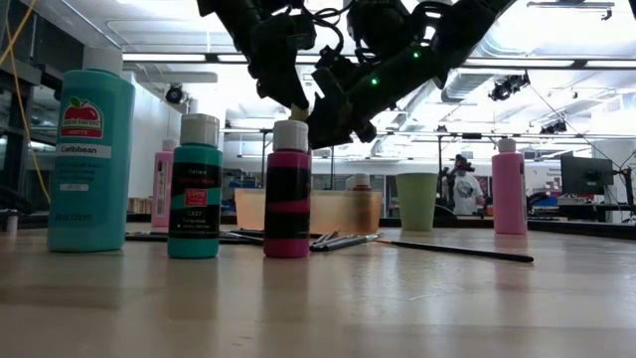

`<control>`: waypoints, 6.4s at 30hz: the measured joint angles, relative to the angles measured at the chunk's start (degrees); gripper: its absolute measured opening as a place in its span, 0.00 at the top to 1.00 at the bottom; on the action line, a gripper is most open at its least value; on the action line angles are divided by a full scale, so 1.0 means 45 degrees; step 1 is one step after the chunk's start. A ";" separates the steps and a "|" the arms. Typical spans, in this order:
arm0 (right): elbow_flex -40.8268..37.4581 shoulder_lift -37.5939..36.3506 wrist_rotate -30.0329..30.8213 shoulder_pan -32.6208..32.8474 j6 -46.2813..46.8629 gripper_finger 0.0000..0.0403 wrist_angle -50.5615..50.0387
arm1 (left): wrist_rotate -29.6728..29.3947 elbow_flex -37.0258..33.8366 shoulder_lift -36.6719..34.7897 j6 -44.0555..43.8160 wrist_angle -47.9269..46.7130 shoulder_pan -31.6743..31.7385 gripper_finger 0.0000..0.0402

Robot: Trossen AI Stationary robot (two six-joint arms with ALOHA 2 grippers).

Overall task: Pick & Place Paint Supplies
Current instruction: Put the small yellow paint bottle into the orange bin, then put the small pink paint bottle into the orange bin

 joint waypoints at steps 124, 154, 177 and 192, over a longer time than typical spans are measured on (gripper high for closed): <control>-0.0015 -0.6329 0.1651 -0.1447 0.2803 0.27 -1.0195 | -0.3954 0.4550 0.6640 -0.6705 0.0636 0.0923 0.61; -0.0553 -0.6329 -0.0951 -0.0927 0.2427 0.27 -1.0769 | -0.3427 0.4555 0.3792 -0.3221 -0.2021 0.0201 0.45; -0.4061 -0.4768 0.0294 0.4355 0.1935 0.27 -0.2762 | -0.3313 0.1019 0.1233 -0.3429 -0.1580 -0.2728 0.45; -0.3480 0.0843 0.1898 0.6123 0.2104 0.27 0.4286 | -0.4491 -0.2993 -0.3053 -0.5281 -0.0662 -0.4284 0.45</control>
